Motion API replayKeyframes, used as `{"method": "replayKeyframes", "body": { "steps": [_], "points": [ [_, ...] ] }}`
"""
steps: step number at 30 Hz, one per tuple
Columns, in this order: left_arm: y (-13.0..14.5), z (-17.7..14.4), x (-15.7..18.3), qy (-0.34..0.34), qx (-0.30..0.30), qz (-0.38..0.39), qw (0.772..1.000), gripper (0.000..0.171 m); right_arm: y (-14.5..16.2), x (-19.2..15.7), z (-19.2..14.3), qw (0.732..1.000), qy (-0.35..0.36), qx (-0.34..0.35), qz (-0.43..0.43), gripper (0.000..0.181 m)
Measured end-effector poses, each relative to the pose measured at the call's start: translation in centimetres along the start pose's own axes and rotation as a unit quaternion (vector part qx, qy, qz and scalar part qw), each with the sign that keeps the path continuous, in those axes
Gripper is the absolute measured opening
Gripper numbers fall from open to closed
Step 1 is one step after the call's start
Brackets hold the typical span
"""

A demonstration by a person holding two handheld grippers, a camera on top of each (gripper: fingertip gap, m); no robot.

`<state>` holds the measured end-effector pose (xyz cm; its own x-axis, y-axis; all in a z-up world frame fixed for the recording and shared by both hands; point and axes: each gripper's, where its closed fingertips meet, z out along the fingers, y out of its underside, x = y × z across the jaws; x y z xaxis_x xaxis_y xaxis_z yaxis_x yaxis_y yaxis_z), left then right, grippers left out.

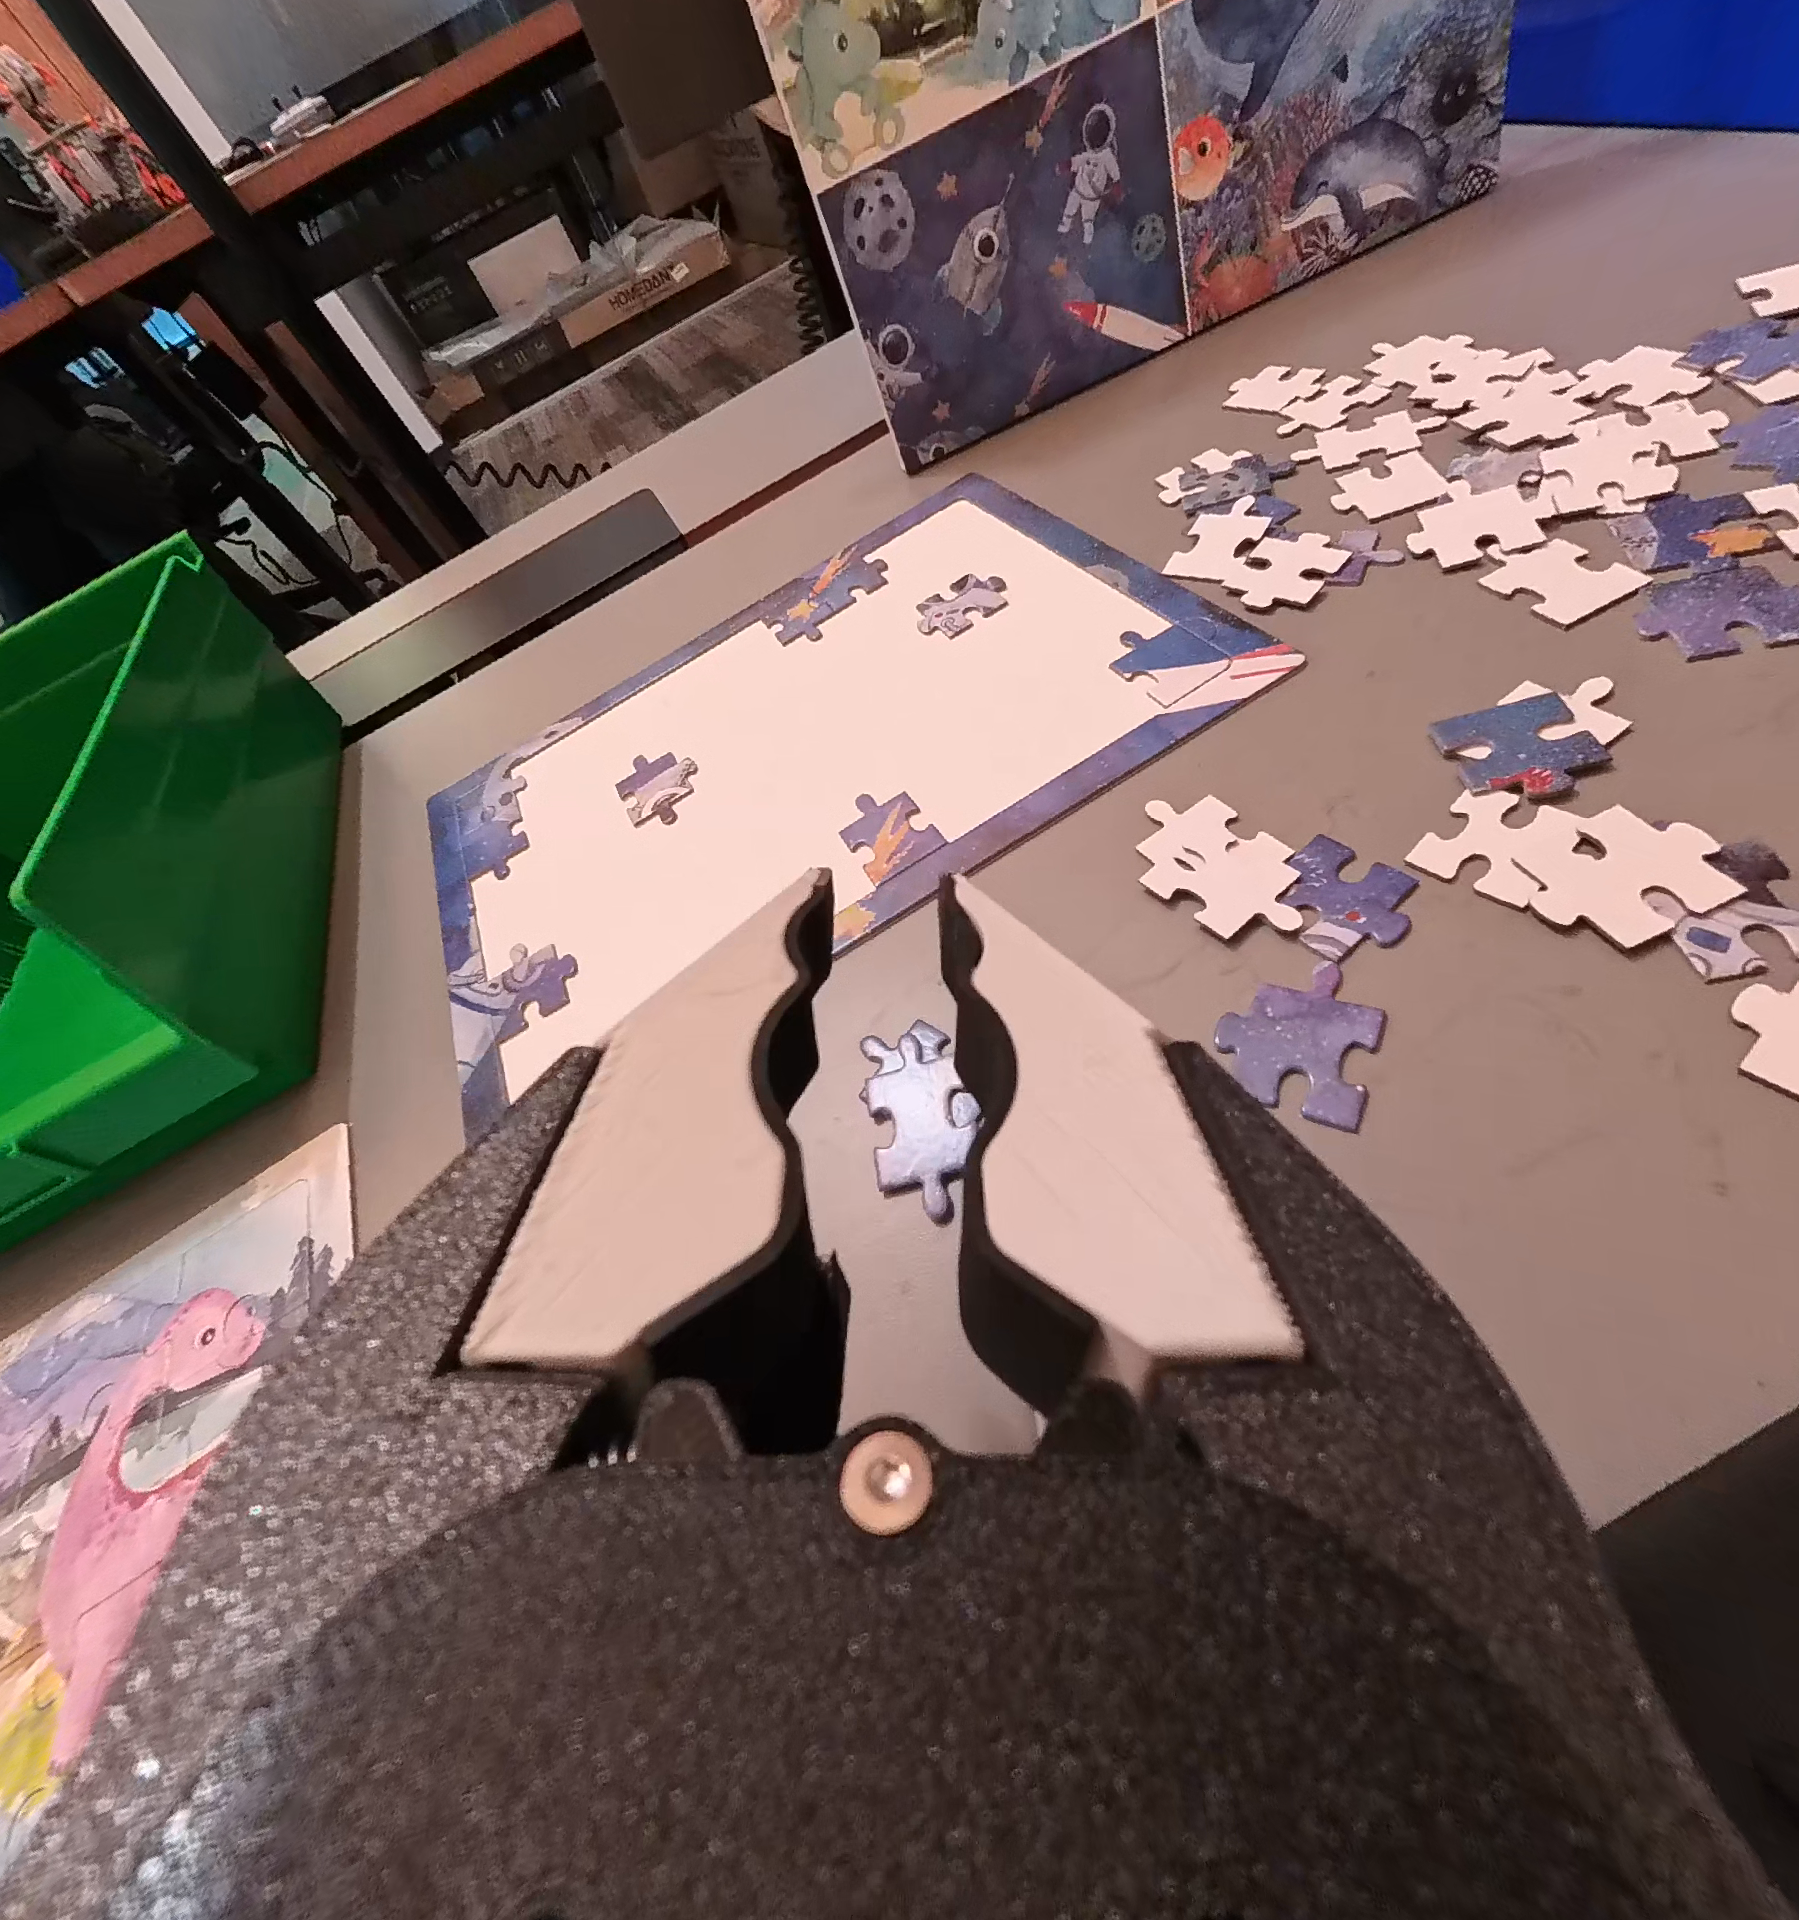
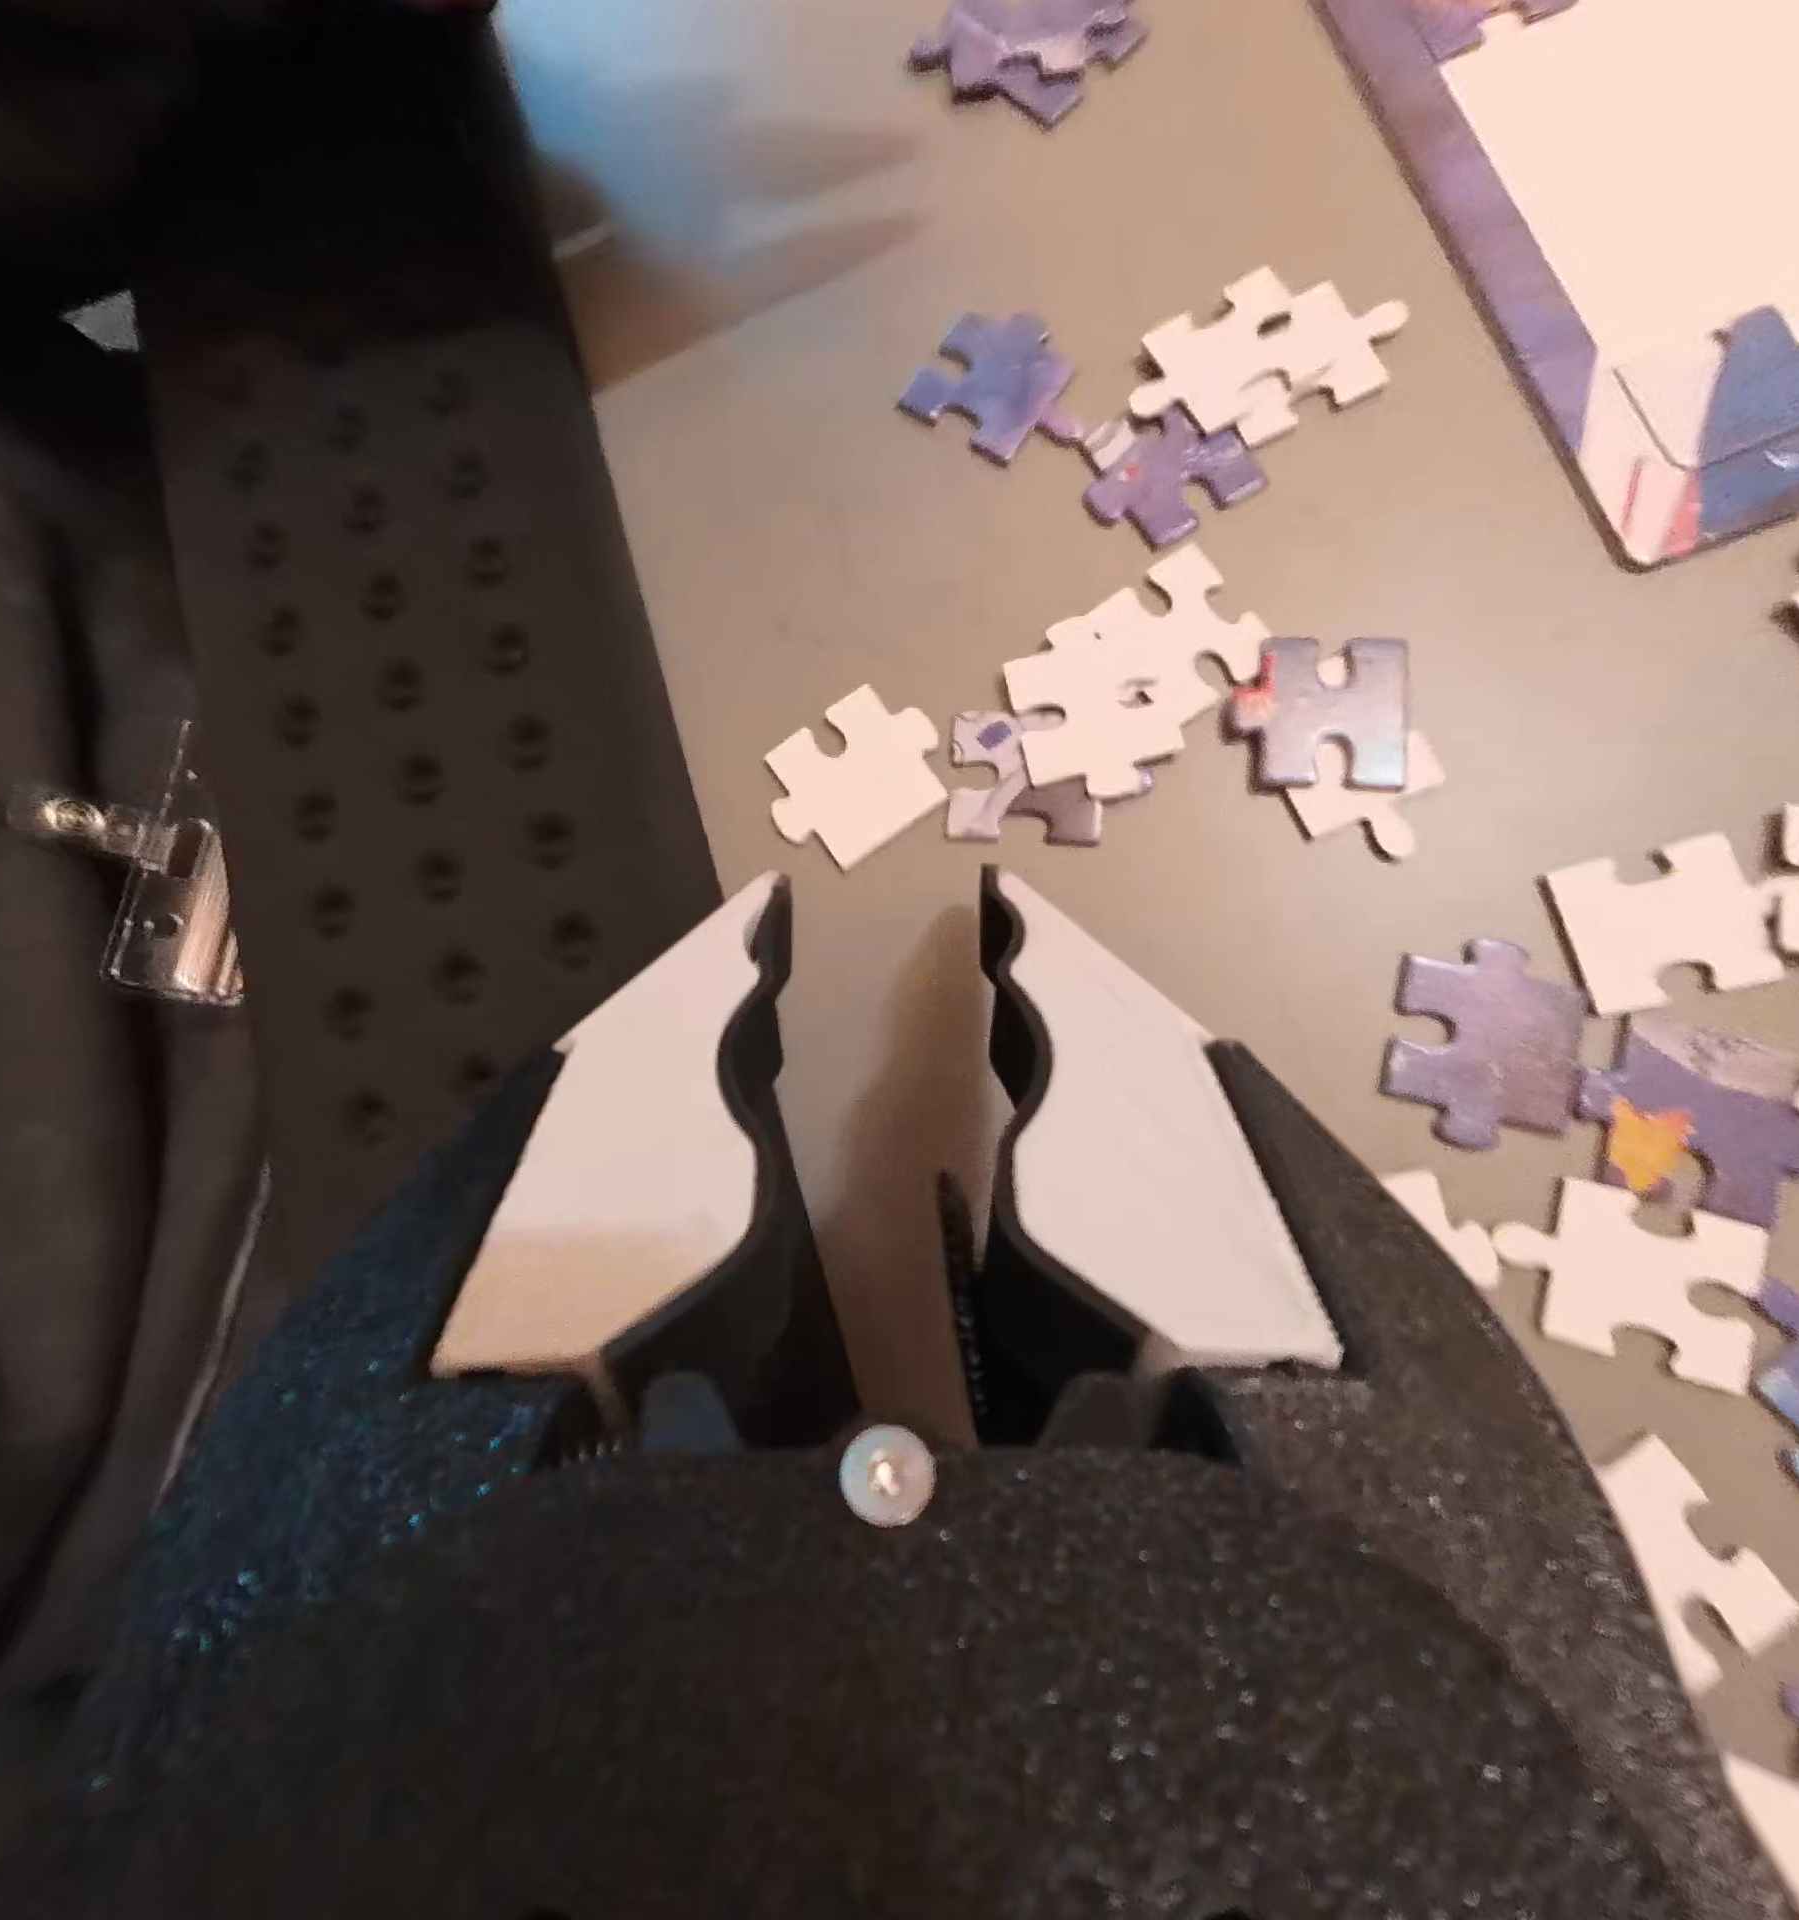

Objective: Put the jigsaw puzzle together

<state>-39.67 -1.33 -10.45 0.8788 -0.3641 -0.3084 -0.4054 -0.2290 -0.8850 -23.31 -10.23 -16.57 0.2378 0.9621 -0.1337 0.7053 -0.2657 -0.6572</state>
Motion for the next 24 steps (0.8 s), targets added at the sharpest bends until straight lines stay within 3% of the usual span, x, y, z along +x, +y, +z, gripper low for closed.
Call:
{"method": "replayKeyframes", "body": {
  "steps": [2,9,12,17,20,24],
  "points": [
    [0.0,0.0,-0.1,-0.001,-0.001,-0.002,1.0,0.02,-1.0,-0.3,0.8,1.0,-0.012,0.019,0.005,0.039],
    [0.1,0.1,-0.2,0.001,-0.004,-0.01,1.0,0.02,-1.1,-0.6,2.4,0.998,0.009,-0.013,-0.057,0.043],
    [0.2,0.1,-0.1,-0.001,-0.006,-0.003,1.0,0.02,-1.5,0.8,2.8,0.996,0.042,-0.026,-0.075,0.048],
    [0.1,0.1,-0.2,-0.001,-0.002,-0.007,1.0,0.02,-1.6,1.8,1.9,0.995,0.077,-0.018,-0.067,0.039],
    [0.1,0.1,-0.2,0.0,-0.002,-0.011,1.0,0.02,-0.6,2.6,1.3,0.993,0.112,-0.039,-0.021,0.039],
    [0.1,0.1,-0.1,0.001,-0.003,-0.007,1.0,0.02,-1.0,1.0,1.7,0.994,0.105,-0.02,0.006,0.038]
  ]
}}
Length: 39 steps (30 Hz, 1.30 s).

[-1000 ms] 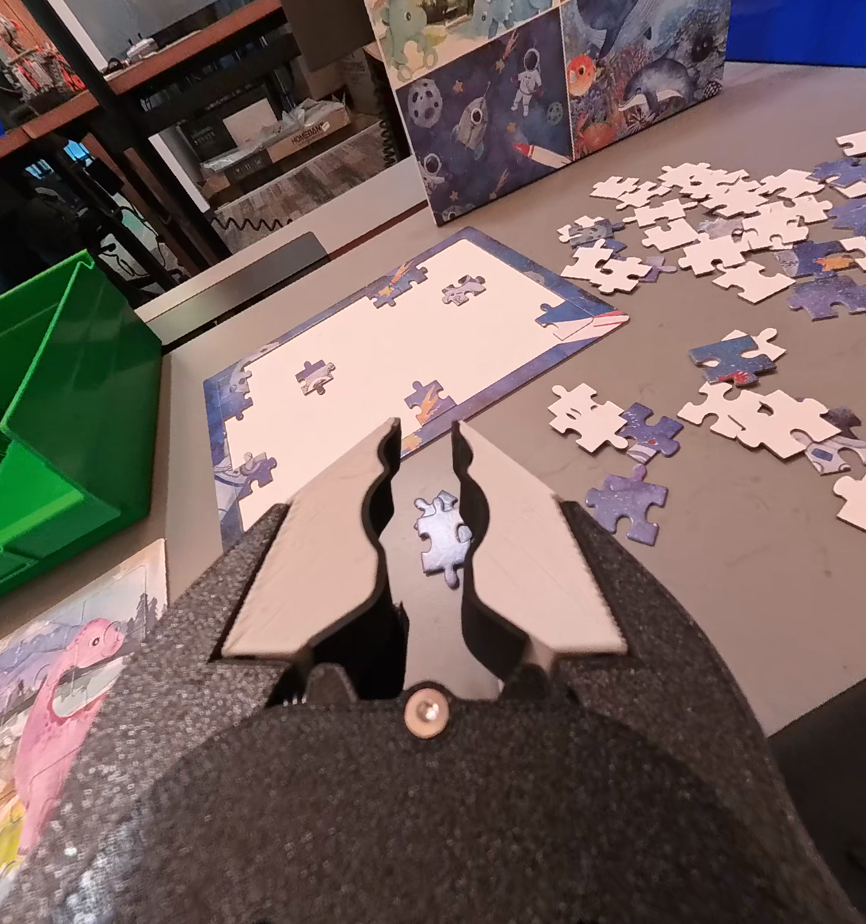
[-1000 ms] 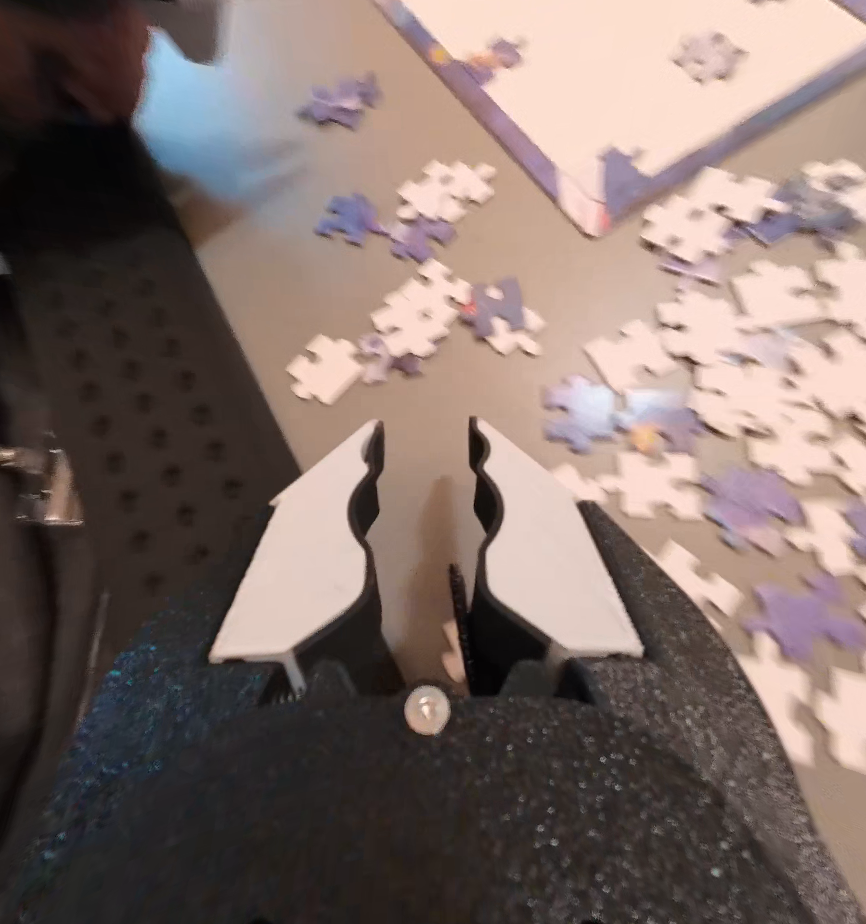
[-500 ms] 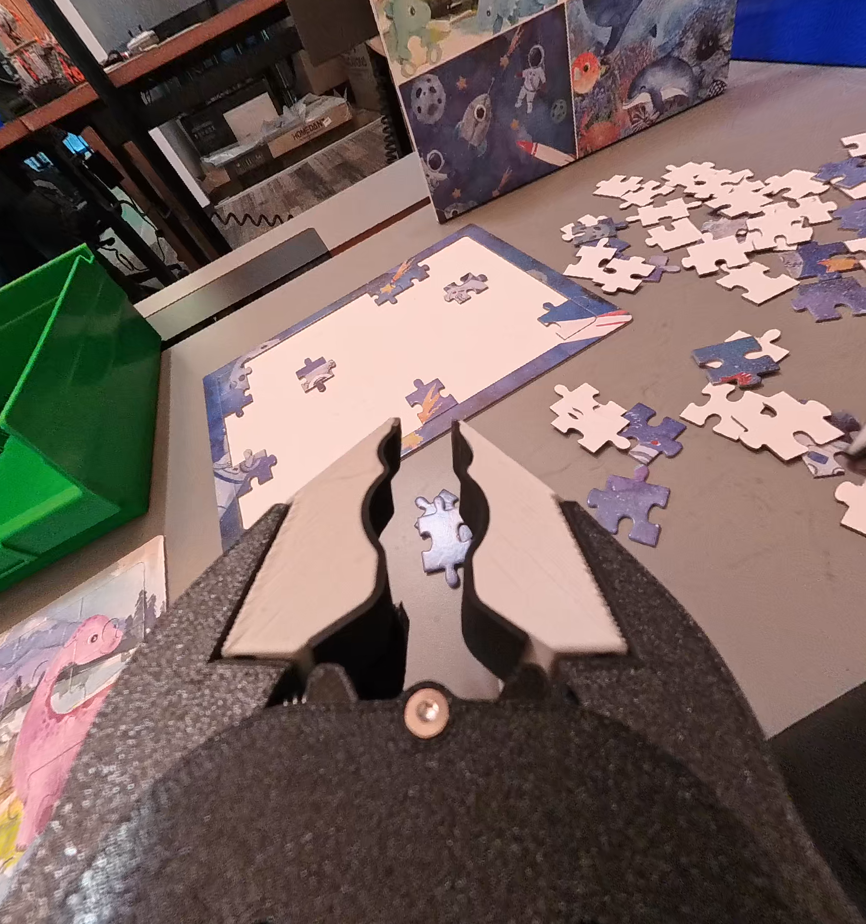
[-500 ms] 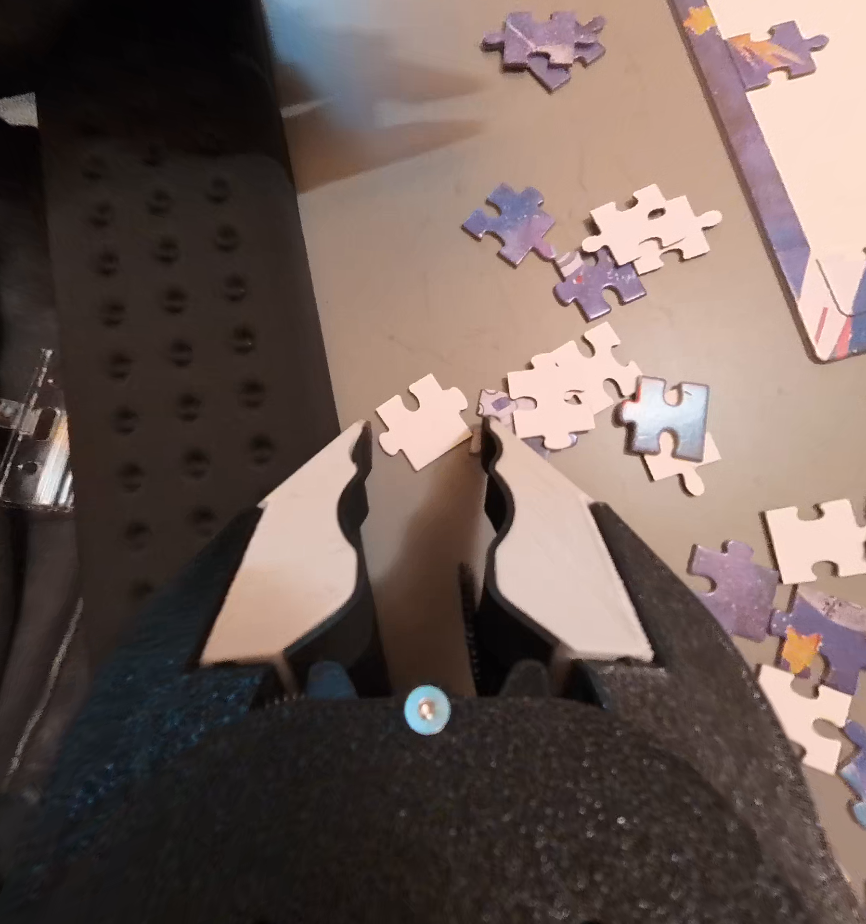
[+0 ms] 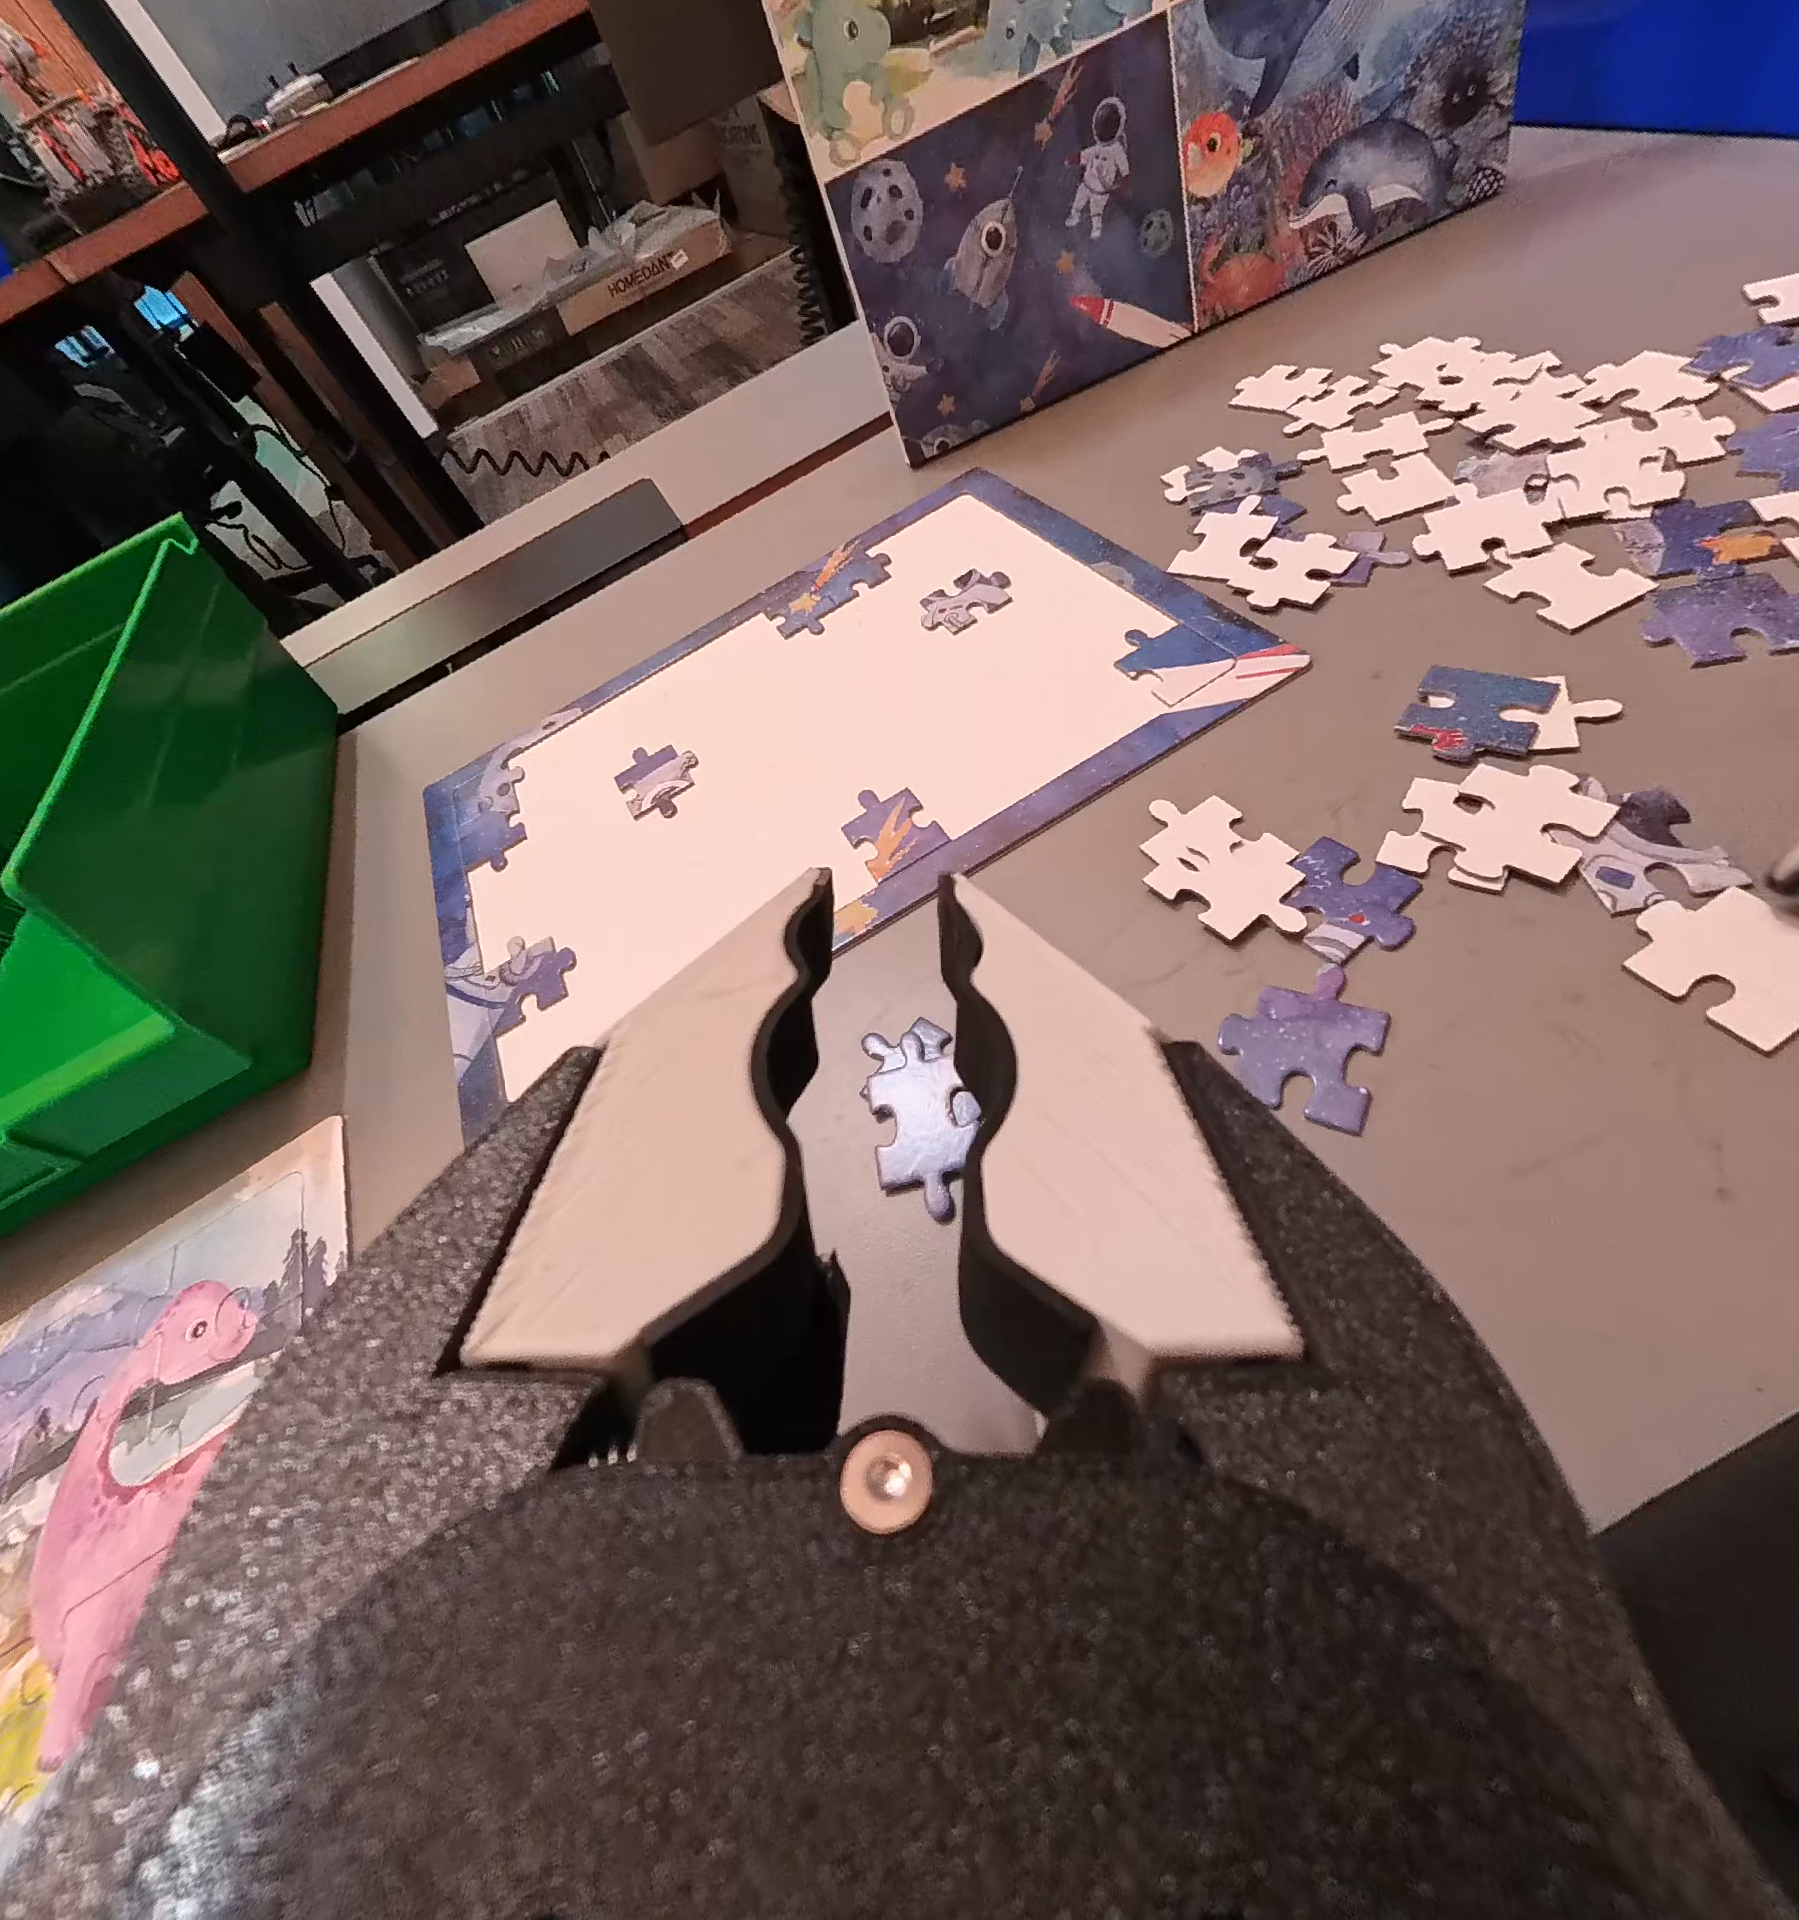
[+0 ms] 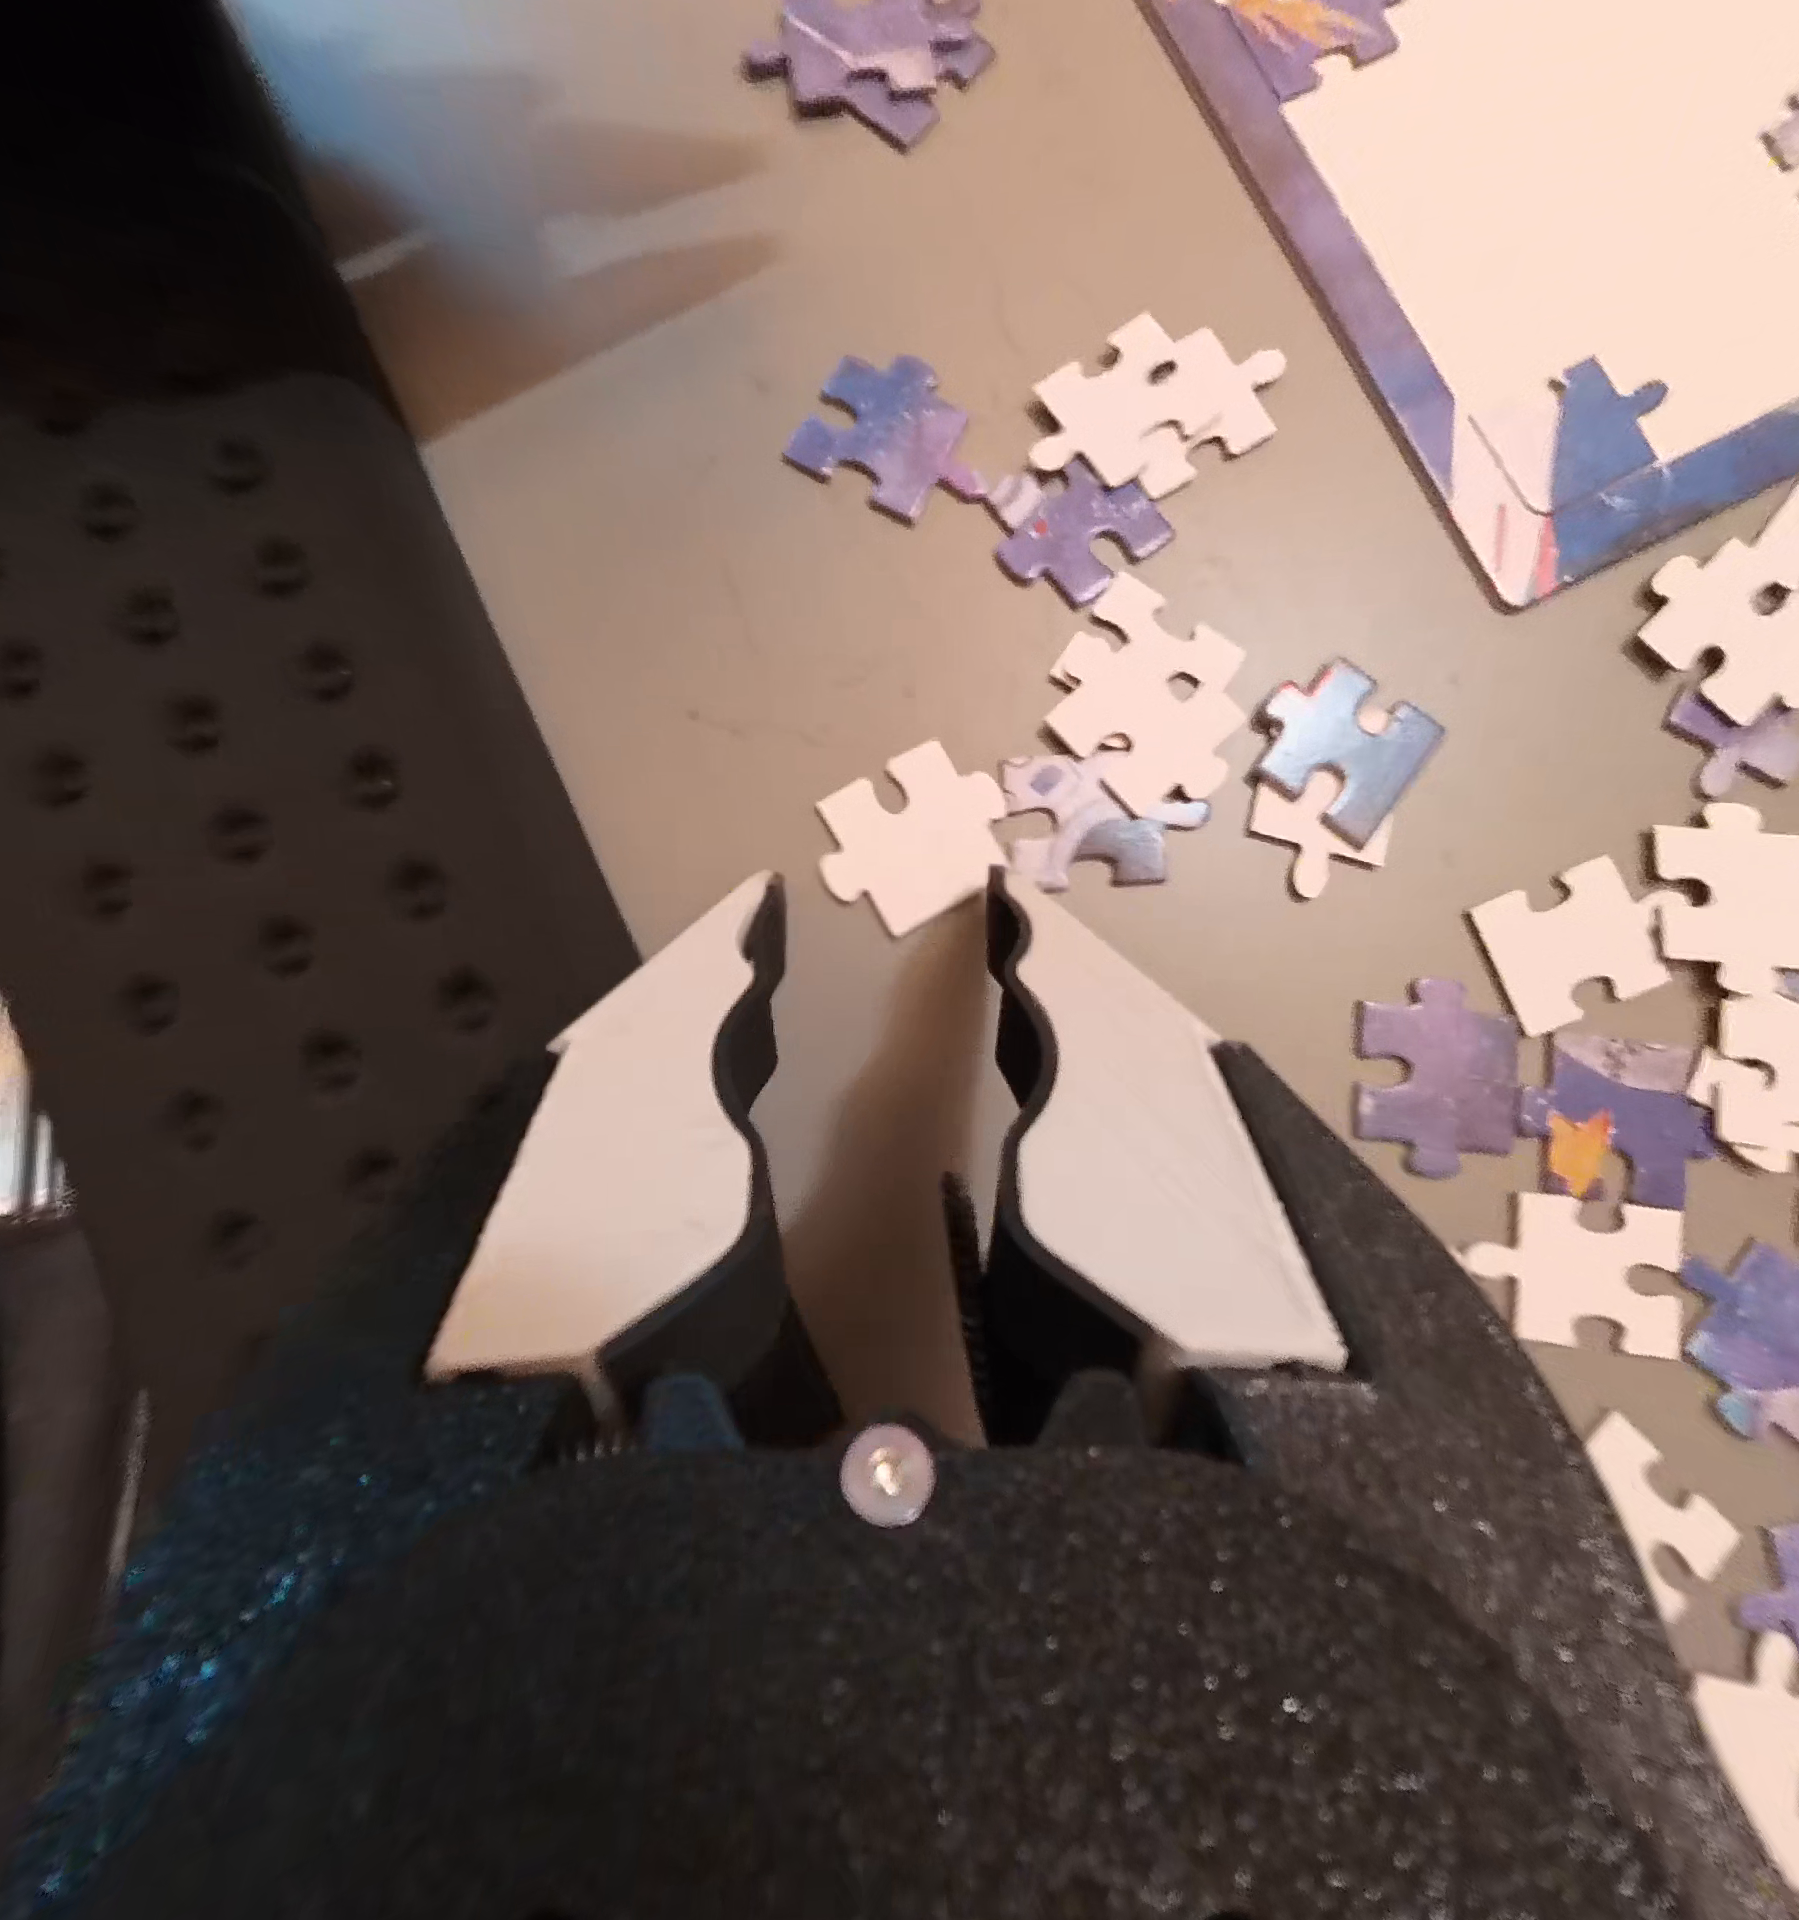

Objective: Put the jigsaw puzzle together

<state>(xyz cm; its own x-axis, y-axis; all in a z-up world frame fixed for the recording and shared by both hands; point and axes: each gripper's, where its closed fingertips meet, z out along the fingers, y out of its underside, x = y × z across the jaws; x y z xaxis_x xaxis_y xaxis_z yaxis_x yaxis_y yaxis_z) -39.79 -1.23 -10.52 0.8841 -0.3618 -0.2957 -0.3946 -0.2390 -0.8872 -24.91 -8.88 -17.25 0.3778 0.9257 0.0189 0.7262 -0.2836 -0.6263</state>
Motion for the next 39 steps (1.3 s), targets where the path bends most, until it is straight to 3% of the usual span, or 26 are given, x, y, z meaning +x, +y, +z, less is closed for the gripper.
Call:
{"method": "replayKeyframes", "body": {
  "steps": [3,6,10,18,25,29,33,39],
  "points": [
    [0.0,0.0,0.1,0.001,0.0,0.003,1.0,0.02,0.3,-0.7,0.2,1.0,-0.02,-0.014,-0.012,0.029],
    [-0.1,-0.1,0.1,0.001,0.004,0.002,1.0,0.02,0.9,0.2,-0.3,0.999,-0.033,-0.017,0.002,0.03],
    [-0.2,-0.1,0.0,0.001,0.005,-0.003,1.0,0.02,2.6,2.5,-1.8,0.999,0.003,-0.044,0.013,0.04],
    [-0.1,-0.1,0.1,0.0,0.004,0.003,1.0,0.02,2.0,4.4,-1.1,0.988,0.092,-0.017,0.121,0.042],
    [0.0,0.0,0.2,0.001,0.0,0.007,1.0,0.02,-0.1,5.3,-1.5,0.986,0.088,0.027,0.136,0.041],
    [-0.1,0.0,0.2,-0.002,0.001,0.011,1.0,0.02,-0.3,6.0,0.2,0.981,0.073,0.001,0.179,0.051],
    [-0.1,-0.1,0.1,-0.001,0.002,0.007,1.0,0.02,0.0,5.9,0.8,0.982,0.109,-0.013,0.151,0.04],
    [-0.1,0.0,0.3,0.0,0.002,0.012,1.0,0.02,0.6,5.7,0.4,0.981,0.104,-0.009,0.164,0.028]
  ]
}}
